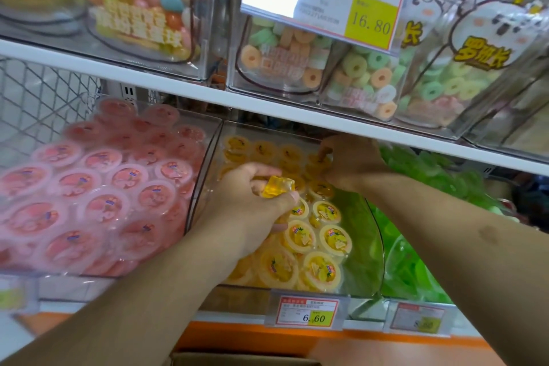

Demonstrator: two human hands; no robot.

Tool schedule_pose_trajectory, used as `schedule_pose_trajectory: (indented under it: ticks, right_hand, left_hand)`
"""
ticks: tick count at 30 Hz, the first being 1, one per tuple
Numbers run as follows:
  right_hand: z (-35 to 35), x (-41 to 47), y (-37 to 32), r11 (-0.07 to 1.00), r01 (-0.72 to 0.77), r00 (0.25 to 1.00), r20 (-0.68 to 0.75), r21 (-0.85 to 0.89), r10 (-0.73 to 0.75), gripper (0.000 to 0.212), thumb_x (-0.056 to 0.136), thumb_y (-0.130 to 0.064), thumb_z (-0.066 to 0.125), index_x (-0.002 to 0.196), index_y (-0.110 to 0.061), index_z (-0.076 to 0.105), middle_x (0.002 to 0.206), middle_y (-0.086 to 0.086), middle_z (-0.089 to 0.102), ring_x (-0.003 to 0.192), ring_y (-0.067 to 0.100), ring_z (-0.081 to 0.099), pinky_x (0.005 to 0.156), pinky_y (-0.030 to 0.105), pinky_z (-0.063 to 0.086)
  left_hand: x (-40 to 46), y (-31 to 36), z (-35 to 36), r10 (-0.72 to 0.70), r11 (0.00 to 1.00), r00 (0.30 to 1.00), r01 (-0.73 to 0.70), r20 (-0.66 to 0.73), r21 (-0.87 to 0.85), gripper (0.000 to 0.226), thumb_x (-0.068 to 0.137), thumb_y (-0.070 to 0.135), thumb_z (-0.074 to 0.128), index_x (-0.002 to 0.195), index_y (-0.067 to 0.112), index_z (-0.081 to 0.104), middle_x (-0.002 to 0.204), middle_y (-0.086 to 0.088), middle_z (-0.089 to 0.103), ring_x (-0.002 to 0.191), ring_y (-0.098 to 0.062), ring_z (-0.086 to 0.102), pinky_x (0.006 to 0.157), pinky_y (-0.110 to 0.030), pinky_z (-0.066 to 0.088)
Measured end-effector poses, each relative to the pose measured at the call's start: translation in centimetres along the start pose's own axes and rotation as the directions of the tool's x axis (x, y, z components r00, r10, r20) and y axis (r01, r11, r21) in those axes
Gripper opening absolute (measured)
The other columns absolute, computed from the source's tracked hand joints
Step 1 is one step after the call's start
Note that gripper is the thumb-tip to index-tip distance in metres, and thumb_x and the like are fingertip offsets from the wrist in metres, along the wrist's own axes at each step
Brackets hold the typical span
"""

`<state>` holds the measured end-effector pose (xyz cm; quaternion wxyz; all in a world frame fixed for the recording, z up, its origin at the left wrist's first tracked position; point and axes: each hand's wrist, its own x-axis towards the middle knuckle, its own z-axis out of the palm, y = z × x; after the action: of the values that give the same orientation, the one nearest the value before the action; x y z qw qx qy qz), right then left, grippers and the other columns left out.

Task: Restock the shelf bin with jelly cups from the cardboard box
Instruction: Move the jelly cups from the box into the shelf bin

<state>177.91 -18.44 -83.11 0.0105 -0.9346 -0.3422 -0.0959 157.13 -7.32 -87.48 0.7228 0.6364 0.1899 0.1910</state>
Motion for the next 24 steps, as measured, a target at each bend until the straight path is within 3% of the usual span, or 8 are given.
schedule_pose_trajectory:
  ticks: [6, 11, 12, 14, 15, 18, 21, 24]
  right_hand:
    - [-0.8, -1.1, 0.2, 0.993, 0.091, 0.989, 0.124, -0.069, -0.082, 0.036, 0.074, -0.060, 0.065, 0.100, -0.035, 0.066, 0.102, -0.017, 0.060, 0.109, 0.016, 0.064, 0.080, 0.028, 0.050]
    - [-3.0, -4.7, 0.0, 0.993, 0.012, 0.997, 0.076, 0.114, -0.020, 0.022, 0.089, -0.034, 0.063, 0.108, -0.026, 0.068, 0.118, 0.001, 0.072, 0.108, 0.026, 0.067, 0.093, 0.034, 0.055]
    - [-3.6, -6.0, -0.4, 0.948, -0.050, 0.995, 0.094, 0.314, 0.021, 0.020, 0.094, -0.028, 0.063, 0.111, -0.024, 0.072, 0.116, 0.002, 0.074, 0.108, 0.025, 0.068, 0.097, 0.038, 0.055]
    - [-5.2, -9.4, -1.9, 0.641, -0.125, 0.991, 0.119, 0.757, 0.053, 0.012, 0.096, -0.019, 0.070, 0.105, -0.021, 0.078, 0.103, -0.002, 0.079, 0.098, 0.021, 0.072, 0.095, 0.043, 0.057]
    - [-6.0, -11.1, -2.6, 0.488, -0.140, 0.989, 0.147, 0.861, 0.026, 0.009, 0.096, -0.020, 0.073, 0.102, -0.020, 0.079, 0.094, -0.005, 0.078, 0.089, 0.017, 0.071, 0.088, 0.042, 0.057]
    - [-6.8, -15.2, -4.9, 0.412, -0.094, 0.979, 0.159, 0.906, -0.128, 0.012, 0.093, -0.025, 0.079, 0.100, -0.016, 0.076, 0.080, -0.002, 0.070, 0.074, 0.012, 0.062, 0.069, 0.030, 0.049]
    - [-5.7, -16.9, -6.0, 0.327, -0.088, 0.988, 0.125, 0.941, -0.092, 0.019, 0.087, -0.018, 0.084, 0.100, -0.013, 0.072, 0.079, -0.002, 0.069, 0.069, 0.012, 0.063, 0.060, 0.021, 0.046]
    - [-5.1, -17.6, -6.6, 0.283, -0.115, 0.982, 0.152, 0.952, -0.109, 0.019, 0.088, -0.019, 0.084, 0.102, -0.023, 0.072, 0.083, -0.004, 0.066, 0.068, 0.014, 0.058, 0.059, 0.024, 0.044]
  left_hand:
    - [-0.9, 0.8, 0.1, 0.002, 1.000, 1.000, -0.002, -0.007, -0.023, 0.040, 0.084, 0.015, 0.086, 0.117, 0.026, 0.069, 0.107, -0.001, 0.075, 0.088, -0.018, 0.078, 0.071, -0.042, 0.066]
    - [-2.7, 2.0, 0.3, 0.017, 0.999, 1.000, -0.017, 0.002, -0.034, 0.039, 0.083, 0.009, 0.086, 0.114, 0.027, 0.072, 0.109, -0.003, 0.075, 0.090, -0.020, 0.078, 0.071, -0.043, 0.066]
    - [-3.2, 2.2, 0.2, 0.029, 0.999, 1.000, -0.029, 0.006, -0.018, 0.039, 0.082, 0.009, 0.087, 0.113, 0.029, 0.073, 0.108, -0.001, 0.075, 0.090, -0.019, 0.078, 0.071, -0.042, 0.066]
    - [-4.3, 2.7, 0.0, 0.056, 0.998, 0.998, -0.056, 0.022, 0.027, 0.039, 0.080, 0.012, 0.089, 0.110, 0.034, 0.076, 0.108, 0.004, 0.075, 0.090, -0.018, 0.078, 0.071, -0.040, 0.066]
    - [-4.9, 2.9, -0.2, 0.072, 0.996, 0.997, -0.073, 0.029, 0.057, 0.040, 0.078, 0.014, 0.090, 0.107, 0.037, 0.076, 0.106, 0.007, 0.075, 0.090, -0.016, 0.077, 0.070, -0.038, 0.066]
    - [-6.5, 3.5, -1.0, 0.143, 0.960, 0.988, -0.153, 0.061, 0.236, 0.043, 0.075, 0.022, 0.093, 0.109, 0.043, 0.075, 0.102, 0.015, 0.076, 0.089, -0.004, 0.074, 0.069, -0.025, 0.063]
    - [-7.7, 4.2, -1.8, 0.143, 0.915, 0.985, -0.170, 0.101, 0.366, 0.055, 0.071, 0.033, 0.095, 0.117, 0.049, 0.069, 0.109, 0.019, 0.074, 0.100, -0.004, 0.072, 0.079, -0.033, 0.064]
    - [-9.0, 4.6, -2.4, 0.102, 0.896, 0.987, -0.145, 0.123, 0.419, 0.069, 0.062, 0.041, 0.098, 0.122, 0.047, 0.065, 0.115, 0.021, 0.072, 0.102, -0.003, 0.072, 0.084, -0.034, 0.063]
